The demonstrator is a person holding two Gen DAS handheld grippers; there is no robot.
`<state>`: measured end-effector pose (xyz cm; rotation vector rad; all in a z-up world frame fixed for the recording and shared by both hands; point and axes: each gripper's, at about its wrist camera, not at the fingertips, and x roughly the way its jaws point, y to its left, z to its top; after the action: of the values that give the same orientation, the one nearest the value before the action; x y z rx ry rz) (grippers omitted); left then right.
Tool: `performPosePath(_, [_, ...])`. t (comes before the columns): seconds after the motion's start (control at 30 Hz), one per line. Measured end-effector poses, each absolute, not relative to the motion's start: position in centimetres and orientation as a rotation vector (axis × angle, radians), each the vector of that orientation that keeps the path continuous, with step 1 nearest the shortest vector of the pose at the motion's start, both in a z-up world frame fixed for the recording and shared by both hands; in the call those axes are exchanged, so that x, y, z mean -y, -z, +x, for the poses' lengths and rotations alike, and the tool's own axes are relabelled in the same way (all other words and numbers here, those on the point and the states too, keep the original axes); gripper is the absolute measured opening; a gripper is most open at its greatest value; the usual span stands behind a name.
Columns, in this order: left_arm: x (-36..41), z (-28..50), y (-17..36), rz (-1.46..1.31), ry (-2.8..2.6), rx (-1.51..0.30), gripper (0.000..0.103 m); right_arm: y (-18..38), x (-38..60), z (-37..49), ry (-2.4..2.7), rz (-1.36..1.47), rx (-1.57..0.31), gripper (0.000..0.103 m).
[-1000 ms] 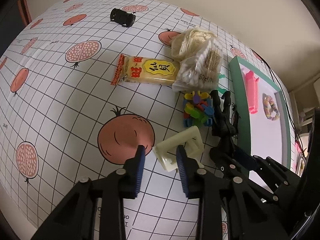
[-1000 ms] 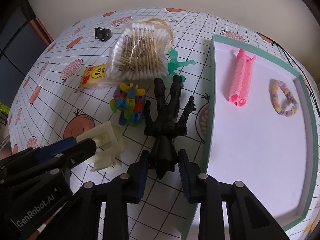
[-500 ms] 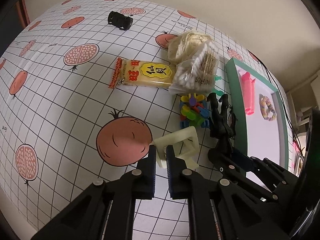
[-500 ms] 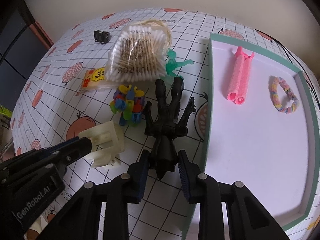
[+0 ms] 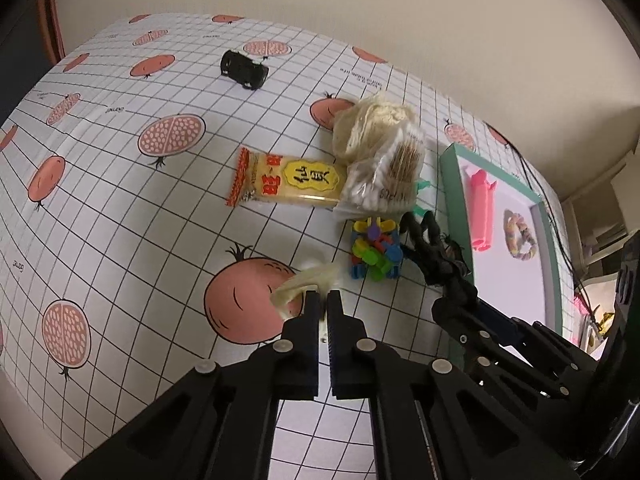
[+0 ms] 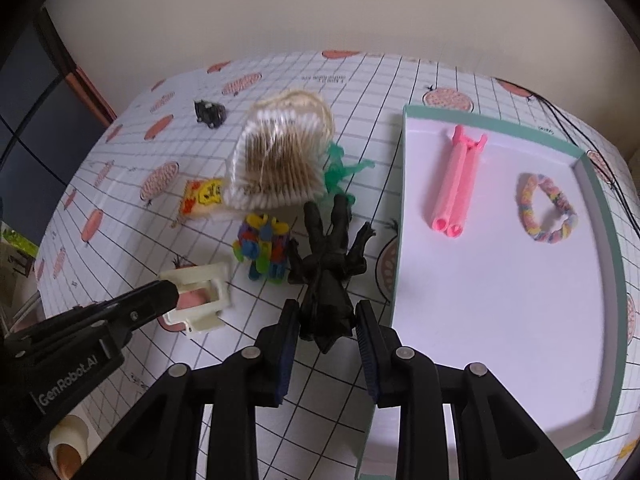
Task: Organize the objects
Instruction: 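Grasp the cream claw clip with the left gripper while the right grasps the black toy figure, then carry both items into the green tray and open the left gripper to release the clip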
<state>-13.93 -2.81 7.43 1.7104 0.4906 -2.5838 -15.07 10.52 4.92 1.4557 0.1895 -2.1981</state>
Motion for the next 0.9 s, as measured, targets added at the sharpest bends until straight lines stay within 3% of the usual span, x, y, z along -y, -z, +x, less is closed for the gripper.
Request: performPosePath(0.9, [3.0, -13.1, -10.9, 1.567, 2.680, -0.565, 0.002, -10.1, -12.8, -14.8, 2.283, 1.314, -0.121, 0.030])
